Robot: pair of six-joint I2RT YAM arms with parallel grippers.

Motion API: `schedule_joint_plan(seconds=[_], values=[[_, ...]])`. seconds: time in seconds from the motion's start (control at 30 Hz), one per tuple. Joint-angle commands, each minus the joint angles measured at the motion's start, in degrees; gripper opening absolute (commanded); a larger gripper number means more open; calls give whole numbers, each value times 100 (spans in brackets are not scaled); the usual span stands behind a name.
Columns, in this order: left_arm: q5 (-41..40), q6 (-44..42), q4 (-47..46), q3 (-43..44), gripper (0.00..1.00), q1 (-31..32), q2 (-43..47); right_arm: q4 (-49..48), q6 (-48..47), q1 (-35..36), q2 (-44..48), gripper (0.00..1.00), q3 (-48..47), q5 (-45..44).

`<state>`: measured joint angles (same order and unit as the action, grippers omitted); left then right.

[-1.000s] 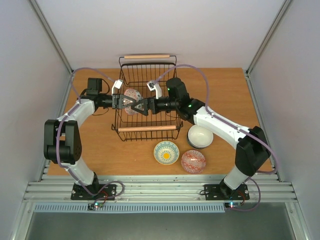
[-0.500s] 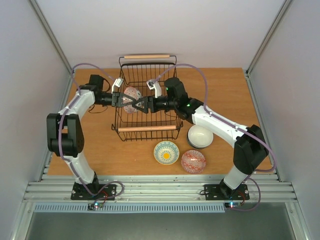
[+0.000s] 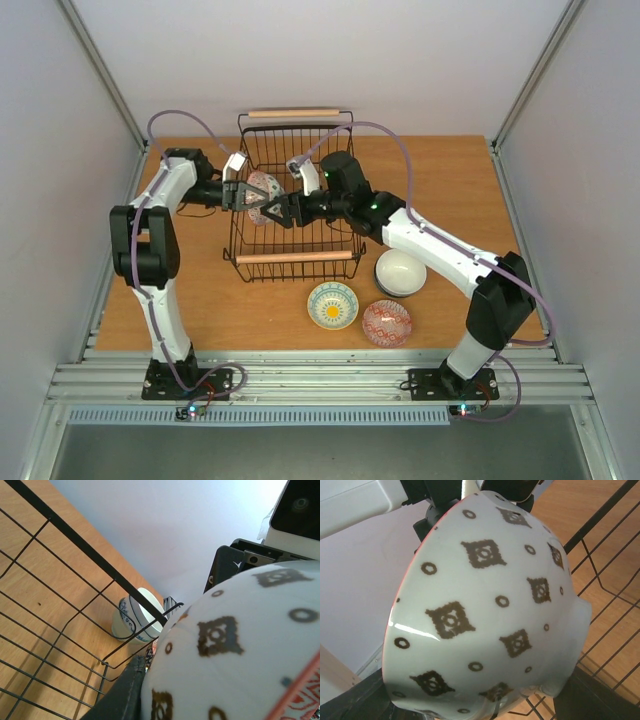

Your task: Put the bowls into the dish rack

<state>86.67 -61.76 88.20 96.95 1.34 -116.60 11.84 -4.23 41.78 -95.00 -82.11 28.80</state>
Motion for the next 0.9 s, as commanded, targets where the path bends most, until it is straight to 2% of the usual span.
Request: schedule_joint_plan(seconds=[0.0,0.17,0.23,0.27,0.33,0.37,0.4,0.43,0.47,0.53,0.6,0.87], values=[[138,-851,1493,222,9,-64,74,392,-608,-100,-4,1,-311,-254],[-31,-622,1412,301,9,-64,355,568,-789,-100,-107,1,-509,-440],[-113,-190,838,135,17,-64,651,642,-858,-100,-159,1,-623,-536],[-194,148,230,-46,25,-64,867,689,-903,-102,-190,1,-664,-585],[-792,2034,-2285,-934,39,-64,1647,786,-1017,-100,-238,1,-793,-672],[-1678,3566,-4205,-1665,42,-42,2225,826,-1071,-102,-258,1,-838,-721],[-2931,5171,-5638,-2406,45,34,2838,855,-1126,-101,-264,1,-875,-774],[-3261,5590,-6185,-2782,49,87,3220,879,-1178,-100,-264,1,-910,-805],[-3349,5749,-6174,-2818,51,92,3361,885,-1215,-100,-262,1,-935,-838],[-3004,5655,-5501,-2406,54,78,3199,896,-1285,-100,-264,1,-998,-871],[-3064,5566,-5213,-2133,58,77,3008,957,-1340,-100,-286,1,-1085,-908],[-4784,5879,-5512,-2200,76,85,3075,1233,-1710,-100,-319,1,-1230,-1611]])
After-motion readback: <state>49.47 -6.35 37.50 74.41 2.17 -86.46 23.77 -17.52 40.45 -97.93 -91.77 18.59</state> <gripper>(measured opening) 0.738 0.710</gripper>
